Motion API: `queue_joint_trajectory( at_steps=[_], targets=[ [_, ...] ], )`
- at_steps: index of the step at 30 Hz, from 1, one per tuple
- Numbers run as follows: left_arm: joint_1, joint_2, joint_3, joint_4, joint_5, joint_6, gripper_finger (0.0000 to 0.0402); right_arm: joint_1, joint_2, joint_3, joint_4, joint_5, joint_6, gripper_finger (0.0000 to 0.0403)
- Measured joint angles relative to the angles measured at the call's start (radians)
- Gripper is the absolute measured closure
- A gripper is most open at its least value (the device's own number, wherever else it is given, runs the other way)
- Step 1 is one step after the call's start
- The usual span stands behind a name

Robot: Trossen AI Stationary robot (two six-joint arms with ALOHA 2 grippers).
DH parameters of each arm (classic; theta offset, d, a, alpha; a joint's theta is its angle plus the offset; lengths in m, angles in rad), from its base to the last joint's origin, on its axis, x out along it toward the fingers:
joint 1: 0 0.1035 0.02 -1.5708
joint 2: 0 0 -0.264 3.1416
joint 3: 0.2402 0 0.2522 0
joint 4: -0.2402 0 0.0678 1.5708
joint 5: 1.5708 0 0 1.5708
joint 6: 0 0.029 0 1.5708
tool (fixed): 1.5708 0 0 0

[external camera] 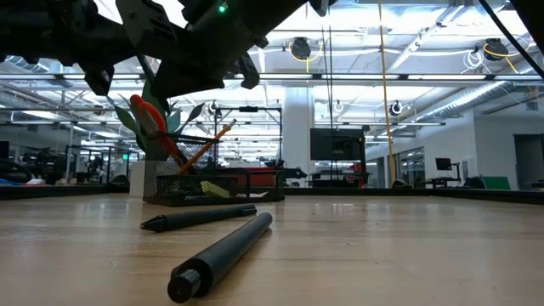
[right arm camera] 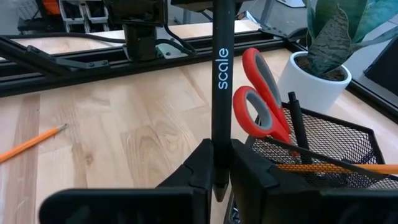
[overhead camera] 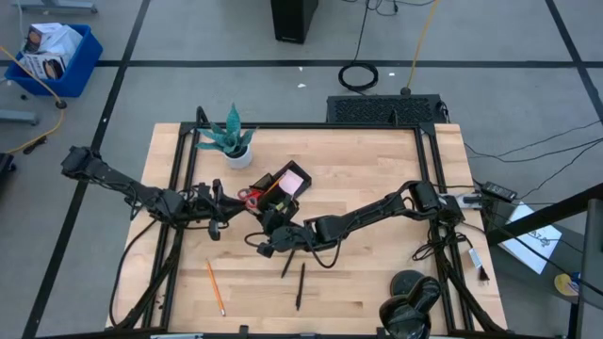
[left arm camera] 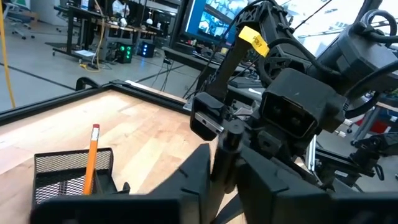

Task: Pick and place office supplies into organizer
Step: Put the black pen into the black desk organizer

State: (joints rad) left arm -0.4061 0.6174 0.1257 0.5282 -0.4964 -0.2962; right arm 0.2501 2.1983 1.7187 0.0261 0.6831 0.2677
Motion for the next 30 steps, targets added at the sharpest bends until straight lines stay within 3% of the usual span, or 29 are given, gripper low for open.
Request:
queue_joint_trajectory(
  at_steps=[6,16,23,27,30],
  targets=[
    [0.0,0.0,0.0,-0.001,-0.001,0.028,0.0381,0.0,0.0,0.0,-0.002,0.001,0.0,0.0362],
    [0.0,0.0,0.0,0.05,-0.001,0.082,0.0342,0.001,0.0,0.0,0.007,-0.006,-0.045,0.036],
    [0.027,0.0,0.0,0.052,-0.001,0.086,0.0376,0.009,0.0,0.0,-0.009,0.03,-0.062,0.0356],
    [0.042,0.0,0.0,0.055,0.002,0.082,0.0381,0.009,0.0,0.0,-0.02,0.027,-0.048,0.0324],
    [0.052,-0.001,0.0,0.06,0.001,0.082,0.0362,0.009,0.0,0.0,-0.024,0.033,-0.047,0.0284]
  ],
)
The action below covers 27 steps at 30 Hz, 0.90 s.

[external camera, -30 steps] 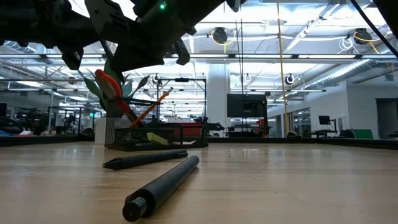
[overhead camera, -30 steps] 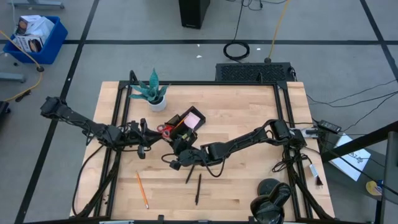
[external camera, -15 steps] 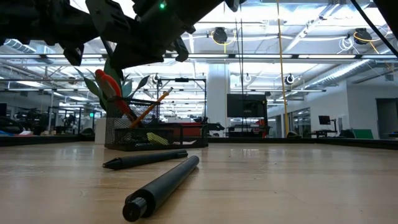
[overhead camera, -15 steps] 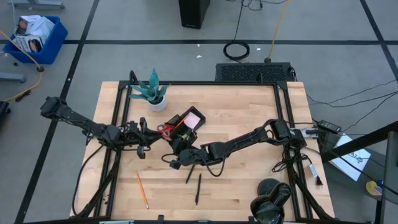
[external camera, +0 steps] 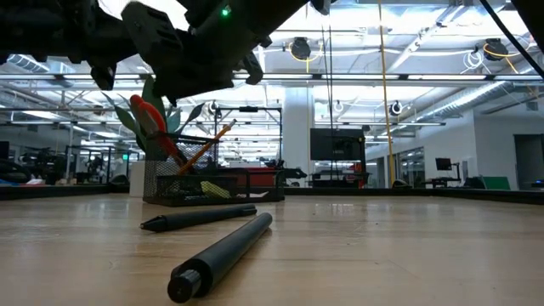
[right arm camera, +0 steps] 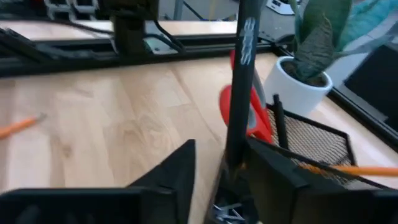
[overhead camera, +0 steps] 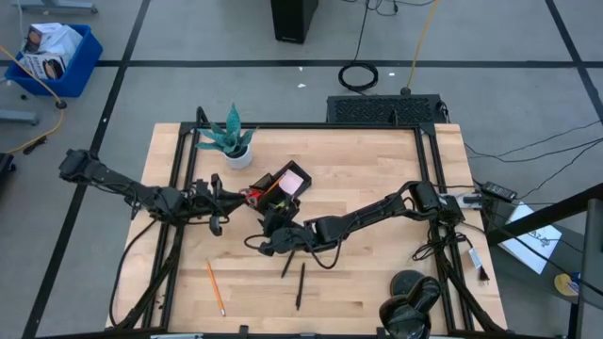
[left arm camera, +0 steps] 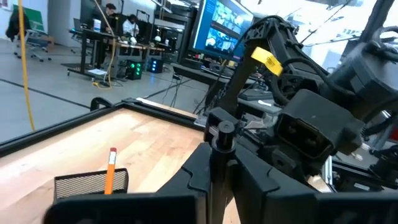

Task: Pick and place office supplies into organizer
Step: Put the black pen into the black desk organizer

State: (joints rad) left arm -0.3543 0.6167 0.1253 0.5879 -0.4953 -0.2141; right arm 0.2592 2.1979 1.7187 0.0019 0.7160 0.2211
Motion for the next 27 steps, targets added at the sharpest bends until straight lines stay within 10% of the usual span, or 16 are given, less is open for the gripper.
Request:
queue_joint_trajectory(
  at_steps=[13,27],
  targets=[
    [0.107,0.0,0.0,0.031,-0.013,0.038,0.038,0.024,-0.035,-0.001,-0.324,0.155,0.097,0.0115],
    [0.304,0.02,0.0,0.09,-0.004,0.14,0.037,0.058,-0.048,-0.001,-0.485,0.175,0.204,0.011]
  ],
)
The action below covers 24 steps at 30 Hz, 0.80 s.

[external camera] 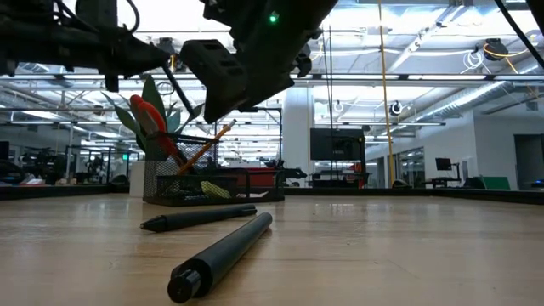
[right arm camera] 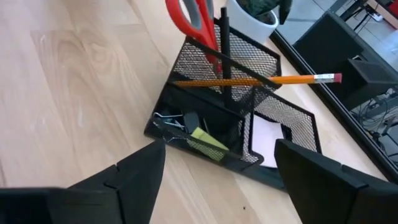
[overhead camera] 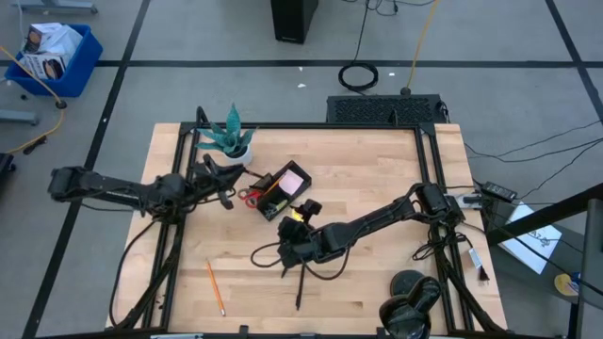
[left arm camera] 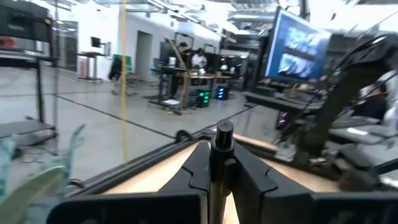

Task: Pick and place office supplies into organizer
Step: Put the black pen into the black desk organizer

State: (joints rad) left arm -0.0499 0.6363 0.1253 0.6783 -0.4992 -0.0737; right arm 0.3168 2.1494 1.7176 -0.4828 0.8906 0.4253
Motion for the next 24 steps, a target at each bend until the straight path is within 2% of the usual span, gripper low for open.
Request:
queue_joint_trajectory(
  at_steps=[4,9,14,21,24],
  targets=[
    [0.038,0.04,0.0,0.0,0.017,0.002,0.0374,0.0,0.0,0.0,-0.021,0.003,0.008,0.0112],
    [0.084,0.113,0.0,0.003,0.078,-0.015,0.0348,-0.002,0.0,0.0,-0.024,0.003,0.007,0.0114],
    [0.121,0.184,0.0,0.016,0.145,-0.037,0.0342,-0.003,0.0,0.0,-0.029,0.003,0.008,0.0114],
    [0.135,0.232,0.0,0.094,0.231,-0.054,0.0339,-0.003,0.0,0.001,-0.022,0.003,0.019,0.0114],
    [0.135,0.241,0.009,0.104,0.255,-0.067,0.0325,-0.003,0.0,0.001,-0.023,0.003,0.02,0.0115]
  ],
)
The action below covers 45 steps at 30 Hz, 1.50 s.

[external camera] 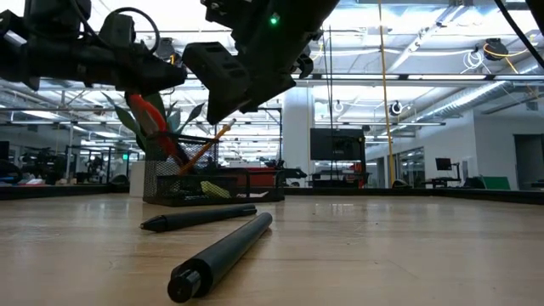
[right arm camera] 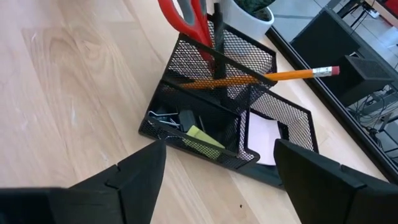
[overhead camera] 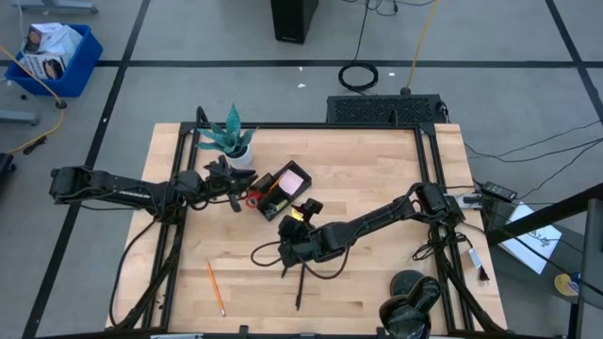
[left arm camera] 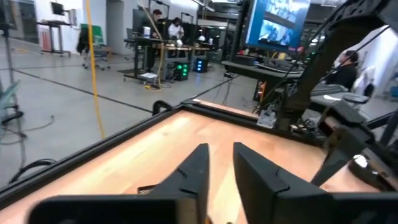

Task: Pick and place office supplies into organizer
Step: Put the black pen into the black desk organizer

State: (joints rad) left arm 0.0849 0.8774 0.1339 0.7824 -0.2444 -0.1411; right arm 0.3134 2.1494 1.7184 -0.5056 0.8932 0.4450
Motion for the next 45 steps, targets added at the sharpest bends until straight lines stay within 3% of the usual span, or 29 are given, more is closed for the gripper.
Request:
queue_joint_trajectory(
  at_steps=[7,11,15,22,25,28,32,36,41,45],
  targets=[
    [0.0,0.0,0.006,0.023,0.022,-0.07,0.0234,0.0,0.0,0.0,-0.001,-0.002,0.011,0.0115],
    [-0.005,-0.001,0.006,0.091,0.13,-0.133,0.0193,0.003,0.0,0.0,-0.024,-0.006,0.01,0.0115],
    [-0.019,-0.008,0.006,0.155,0.256,-0.186,0.0174,0.019,0.001,0.0,-0.029,-0.034,-0.042,0.0115],
    [-0.055,-0.009,0.006,0.222,0.35,-0.303,0.0172,0.044,0.001,0.0,-0.026,-0.073,-0.039,0.0115],
    [-0.066,-0.01,0.006,0.23,0.359,-0.323,0.0172,0.056,0.001,0.0,-0.017,-0.164,0.013,0.0115],
    [-0.068,-0.014,0.006,0.235,0.382,-0.317,0.0172,0.079,0.001,0.001,-0.014,-0.333,0.021,0.0115],
    [-0.068,-0.014,0.006,0.234,0.398,-0.337,0.0172,0.117,0.002,0.001,-0.015,-0.501,-0.081,0.0115],
    [-0.068,-0.014,0.006,0.233,0.398,-0.339,0.0172,0.146,0.002,0.001,-0.021,-0.564,-0.188,0.0115],
    [-0.068,-0.014,0.006,0.232,0.398,-0.339,0.0172,0.174,0.002,0.001,-0.007,-0.692,0.108,0.0115],
    [-0.068,-0.014,0.006,0.217,0.398,-0.336,0.0172,0.21,0.002,0.0,-0.013,-0.791,0.013,0.0115]
  ],
)
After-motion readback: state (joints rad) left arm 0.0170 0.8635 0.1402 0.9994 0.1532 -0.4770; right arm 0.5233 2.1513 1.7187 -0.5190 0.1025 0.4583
